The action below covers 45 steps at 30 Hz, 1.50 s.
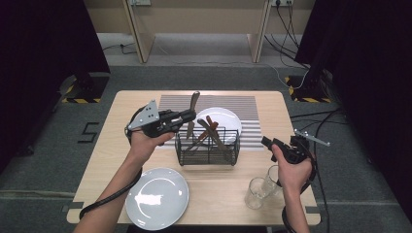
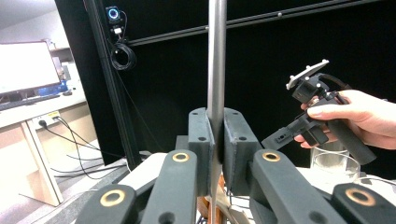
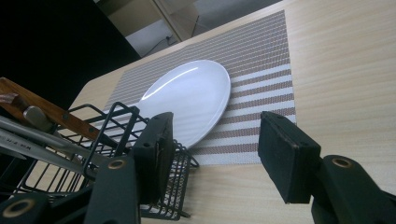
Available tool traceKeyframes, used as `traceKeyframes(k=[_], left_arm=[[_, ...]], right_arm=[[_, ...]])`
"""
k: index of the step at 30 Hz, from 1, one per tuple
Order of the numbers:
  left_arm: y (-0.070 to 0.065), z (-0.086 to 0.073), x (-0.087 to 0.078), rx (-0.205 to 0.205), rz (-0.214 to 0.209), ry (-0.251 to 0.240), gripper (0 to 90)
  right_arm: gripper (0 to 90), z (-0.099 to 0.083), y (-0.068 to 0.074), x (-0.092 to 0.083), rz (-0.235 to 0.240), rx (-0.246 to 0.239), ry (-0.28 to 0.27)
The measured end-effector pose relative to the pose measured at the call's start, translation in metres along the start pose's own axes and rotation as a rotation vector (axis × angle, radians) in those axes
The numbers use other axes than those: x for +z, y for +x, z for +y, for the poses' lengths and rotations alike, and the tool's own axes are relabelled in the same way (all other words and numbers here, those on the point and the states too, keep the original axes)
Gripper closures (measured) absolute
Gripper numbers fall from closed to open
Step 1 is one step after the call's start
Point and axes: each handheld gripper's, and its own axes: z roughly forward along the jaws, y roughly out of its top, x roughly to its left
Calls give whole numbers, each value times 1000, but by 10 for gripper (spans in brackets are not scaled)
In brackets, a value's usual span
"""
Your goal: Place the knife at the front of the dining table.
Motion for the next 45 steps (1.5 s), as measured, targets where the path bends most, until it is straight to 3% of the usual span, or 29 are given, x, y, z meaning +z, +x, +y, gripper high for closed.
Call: traceKeyframes(k=[45], left_arm=[[3,10,-5,-15,10,-37,830]], right_arm=[[458,0,-1,-1,-1,9,0]])
